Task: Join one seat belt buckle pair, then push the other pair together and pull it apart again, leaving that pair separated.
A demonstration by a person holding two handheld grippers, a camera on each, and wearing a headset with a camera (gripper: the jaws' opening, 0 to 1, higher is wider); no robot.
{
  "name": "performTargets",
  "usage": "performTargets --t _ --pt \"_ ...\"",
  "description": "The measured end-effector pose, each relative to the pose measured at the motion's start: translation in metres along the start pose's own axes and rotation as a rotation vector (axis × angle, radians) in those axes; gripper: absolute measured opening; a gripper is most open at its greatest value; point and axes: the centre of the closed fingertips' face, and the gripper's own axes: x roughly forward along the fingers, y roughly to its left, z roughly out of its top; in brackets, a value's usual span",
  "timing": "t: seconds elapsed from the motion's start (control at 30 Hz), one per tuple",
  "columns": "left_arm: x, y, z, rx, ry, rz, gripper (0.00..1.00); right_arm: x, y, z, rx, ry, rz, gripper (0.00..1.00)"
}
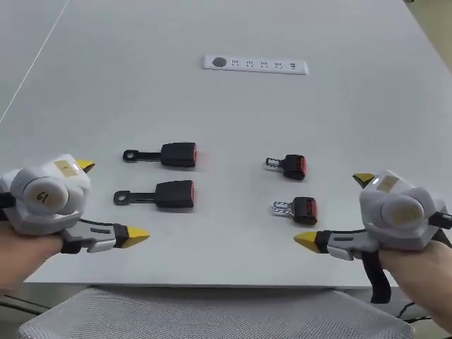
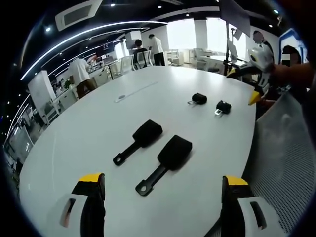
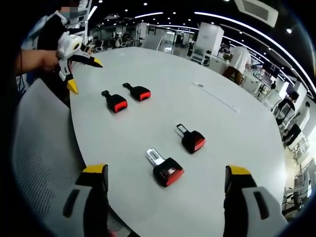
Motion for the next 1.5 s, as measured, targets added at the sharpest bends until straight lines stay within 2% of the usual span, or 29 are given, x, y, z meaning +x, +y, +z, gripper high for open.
performTargets --t 0.07,0.13,0.23,0.3,0.37,0.5,0.73,0.8,0.83,0.9,0.97,1.07,1.1,1.13,1.27,1.33,1.4,1.43,1.5 --pt "0.002 0.000 -0.001 0.037 0.008 -0.002 0.96 0.002 -0.001 -0.005 -0.046 0.029 -0.002 0.95" --pt "0.003 0.003 0.002 0.082 -0.007 0.022 0.96 0.003 0.001 -0.005 -0.047 0.029 0.012 0.93" --pt "0.005 0.000 0.007 0.088 -0.031 0.009 0.97 0.004 0.002 -0.003 -0.053 0.026 0.020 0.92" --pt "0.006 -0.002 0.008 0.116 -0.043 0.003 0.97 0.007 0.001 -0.004 -0.025 0.040 0.018 0.92" --pt "0.008 -0.001 0.005 0.113 -0.040 0.003 0.94 0.008 0.000 -0.004 -0.002 0.045 0.020 0.92" --pt "0.010 0.000 0.002 0.102 -0.036 0.004 0.86 0.009 0.005 -0.001 -0.018 0.053 0.040 0.91" --pt "0.020 -0.003 -0.006 0.112 0.001 -0.038 0.78 0.020 0.003 -0.002 -0.072 0.077 0.072 0.89" --pt "0.022 0.000 -0.006 0.107 0.011 -0.039 0.73 0.022 0.003 -0.001 -0.088 0.082 0.085 0.87" --pt "0.023 0.001 -0.007 0.088 0.018 -0.043 0.70 0.022 0.005 -0.001 -0.101 0.083 0.098 0.85" --pt "0.025 0.001 -0.006 0.089 0.016 -0.054 0.67 0.024 0.011 -0.002 -0.148 0.090 0.154 0.78" --pt "0.028 -0.001 -0.009 0.131 0.033 -0.079 0.65 0.027 0.007 -0.005 -0.195 0.105 0.149 0.77" --pt "0.032 -0.003 -0.014 0.166 0.061 -0.095 0.60 0.029 0.011 -0.006 -0.238 0.112 0.186 0.70" --pt "0.035 -0.002 -0.020 0.233 0.100 -0.098 0.56 0.030 0.010 -0.006 -0.262 0.115 0.191 0.68" --pt "0.036 -0.001 -0.021 0.246 0.107 -0.097 0.53 0.031 0.009 -0.007 -0.288 0.124 0.190 0.67" --pt "0.044 -0.004 -0.022 0.211 0.103 -0.123 0.54 0.036 0.009 -0.007 -0.299 0.129 0.219 0.62" --pt "0.046 -0.003 -0.022 0.223 0.109 -0.124 0.54 0.038 0.009 -0.007 -0.329 0.136 0.227 0.60" --pt "0.047 -0.002 -0.022 0.202 0.109 -0.136 0.52 0.040 0.011 -0.008 -0.353 0.147 0.246 0.56" --pt "0.048 0.000 -0.021 0.202 0.108 -0.138 0.51 0.043 0.012 -0.009 -0.359 0.151 0.262 0.55" --pt "0.049 0.003 -0.021 0.227 0.115 -0.142 0.50 0.046 0.010 -0.009 -0.375 0.158 0.262 0.55"
